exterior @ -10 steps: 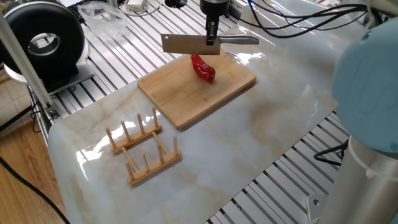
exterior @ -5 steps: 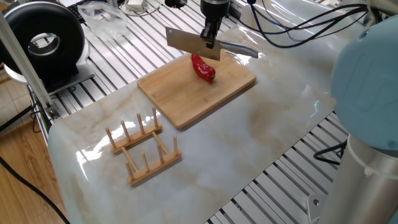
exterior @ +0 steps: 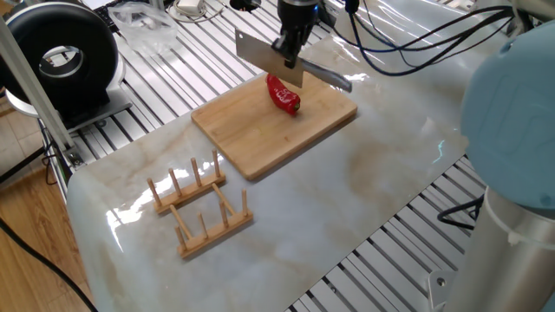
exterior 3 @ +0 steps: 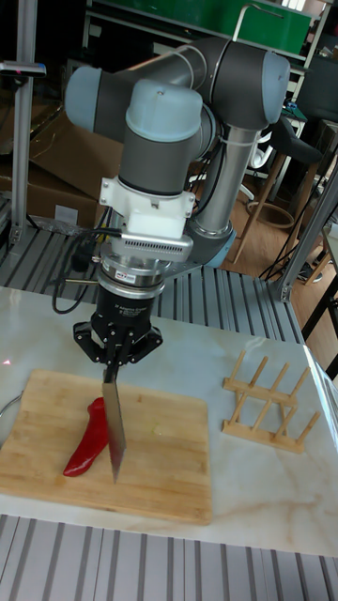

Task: Chop the chili peppers

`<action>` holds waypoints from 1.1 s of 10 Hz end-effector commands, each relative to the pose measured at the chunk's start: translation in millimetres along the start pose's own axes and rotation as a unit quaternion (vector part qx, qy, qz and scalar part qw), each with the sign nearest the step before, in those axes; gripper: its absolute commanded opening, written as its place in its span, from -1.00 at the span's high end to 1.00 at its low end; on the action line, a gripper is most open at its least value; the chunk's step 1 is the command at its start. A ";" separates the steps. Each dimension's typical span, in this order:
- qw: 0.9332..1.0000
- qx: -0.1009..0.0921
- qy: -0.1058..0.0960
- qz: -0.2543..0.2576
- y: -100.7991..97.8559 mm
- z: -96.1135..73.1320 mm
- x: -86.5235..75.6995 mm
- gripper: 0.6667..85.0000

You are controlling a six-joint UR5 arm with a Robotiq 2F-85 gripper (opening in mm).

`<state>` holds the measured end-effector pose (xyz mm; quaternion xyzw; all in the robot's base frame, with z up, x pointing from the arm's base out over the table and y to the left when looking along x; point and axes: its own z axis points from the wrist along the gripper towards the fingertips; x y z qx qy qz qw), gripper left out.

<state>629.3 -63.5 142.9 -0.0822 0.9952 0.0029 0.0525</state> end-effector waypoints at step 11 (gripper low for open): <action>0.976 -0.001 0.007 0.216 3.0 8.8 -6.5 0.98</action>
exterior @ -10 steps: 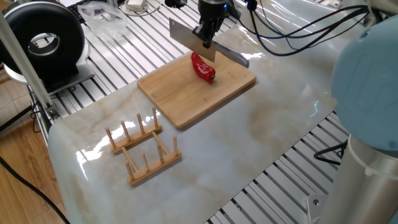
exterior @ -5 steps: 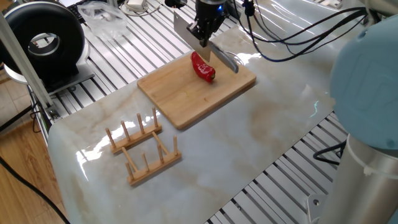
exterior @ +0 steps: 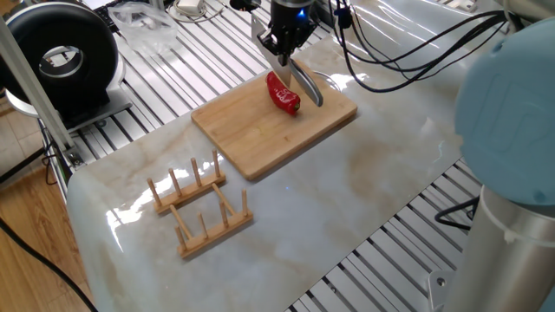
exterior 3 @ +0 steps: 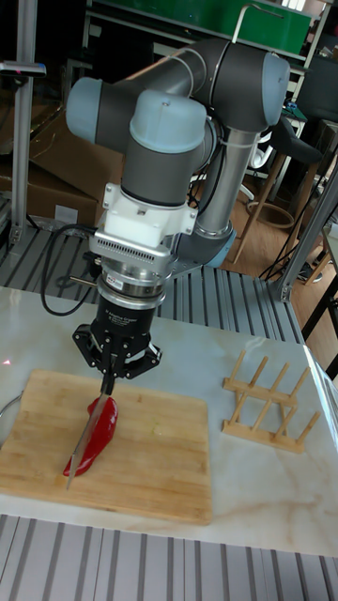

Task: Chop the chili peppers

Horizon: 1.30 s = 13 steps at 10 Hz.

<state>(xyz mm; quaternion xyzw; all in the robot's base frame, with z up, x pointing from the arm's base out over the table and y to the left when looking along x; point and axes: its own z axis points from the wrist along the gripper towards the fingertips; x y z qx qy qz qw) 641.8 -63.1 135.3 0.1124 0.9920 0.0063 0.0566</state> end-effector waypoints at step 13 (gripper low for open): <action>0.999 -0.003 0.036 -0.004 -7.6 11.1 25.4 0.98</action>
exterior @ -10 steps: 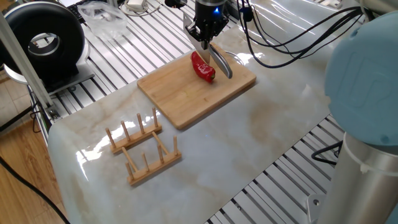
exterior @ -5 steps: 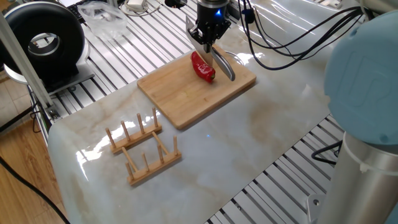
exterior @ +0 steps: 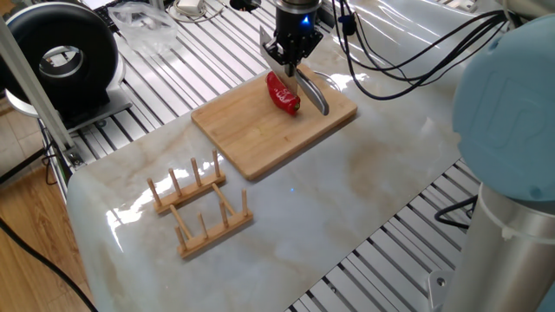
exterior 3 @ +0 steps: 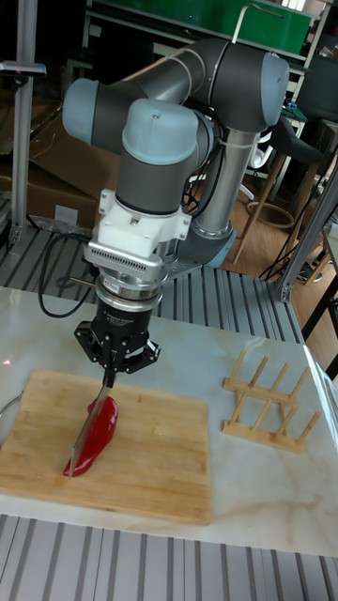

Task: Chop the chili peppers

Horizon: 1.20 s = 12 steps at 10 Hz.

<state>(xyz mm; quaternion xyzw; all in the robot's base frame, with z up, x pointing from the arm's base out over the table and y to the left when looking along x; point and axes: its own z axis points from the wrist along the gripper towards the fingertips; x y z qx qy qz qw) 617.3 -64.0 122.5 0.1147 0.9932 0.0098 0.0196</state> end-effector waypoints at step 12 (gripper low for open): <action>1.000 -0.007 -0.006 0.001 0.5 9.5 -5.6 0.98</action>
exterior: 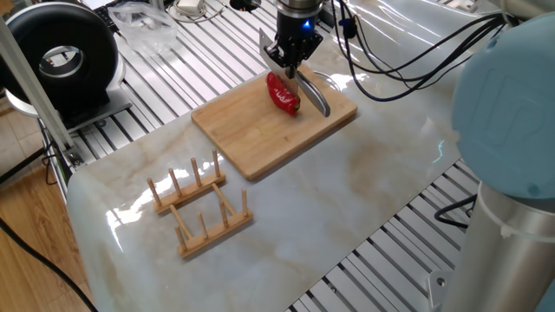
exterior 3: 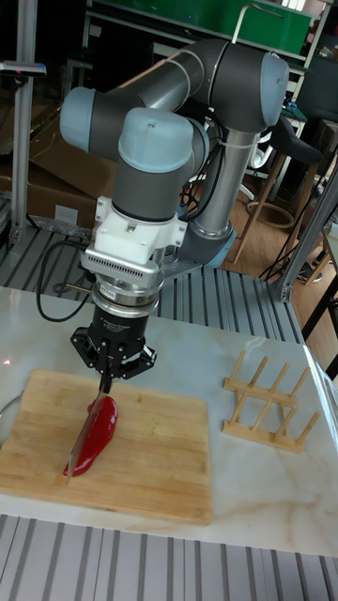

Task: Chop the chili peppers

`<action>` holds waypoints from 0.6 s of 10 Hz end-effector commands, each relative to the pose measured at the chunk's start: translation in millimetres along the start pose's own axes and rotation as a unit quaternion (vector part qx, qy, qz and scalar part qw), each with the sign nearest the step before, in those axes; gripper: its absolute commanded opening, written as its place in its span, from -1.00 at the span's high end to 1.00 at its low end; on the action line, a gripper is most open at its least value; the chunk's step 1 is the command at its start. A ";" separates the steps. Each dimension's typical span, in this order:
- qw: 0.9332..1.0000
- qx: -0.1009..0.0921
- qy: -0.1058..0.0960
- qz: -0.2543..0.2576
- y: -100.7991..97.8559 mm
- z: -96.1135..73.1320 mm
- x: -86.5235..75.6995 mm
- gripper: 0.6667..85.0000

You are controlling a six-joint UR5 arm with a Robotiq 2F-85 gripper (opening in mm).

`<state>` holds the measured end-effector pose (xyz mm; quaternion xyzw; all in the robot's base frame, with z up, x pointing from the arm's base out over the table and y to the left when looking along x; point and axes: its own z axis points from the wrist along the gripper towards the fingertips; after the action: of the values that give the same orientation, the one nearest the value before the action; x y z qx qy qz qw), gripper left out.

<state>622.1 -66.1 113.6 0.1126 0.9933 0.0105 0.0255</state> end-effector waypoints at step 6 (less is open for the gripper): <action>1.000 -0.006 0.000 0.004 1.0 2.5 1.0 0.98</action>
<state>620.1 -67.0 110.5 0.1140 0.9931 0.0105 0.0239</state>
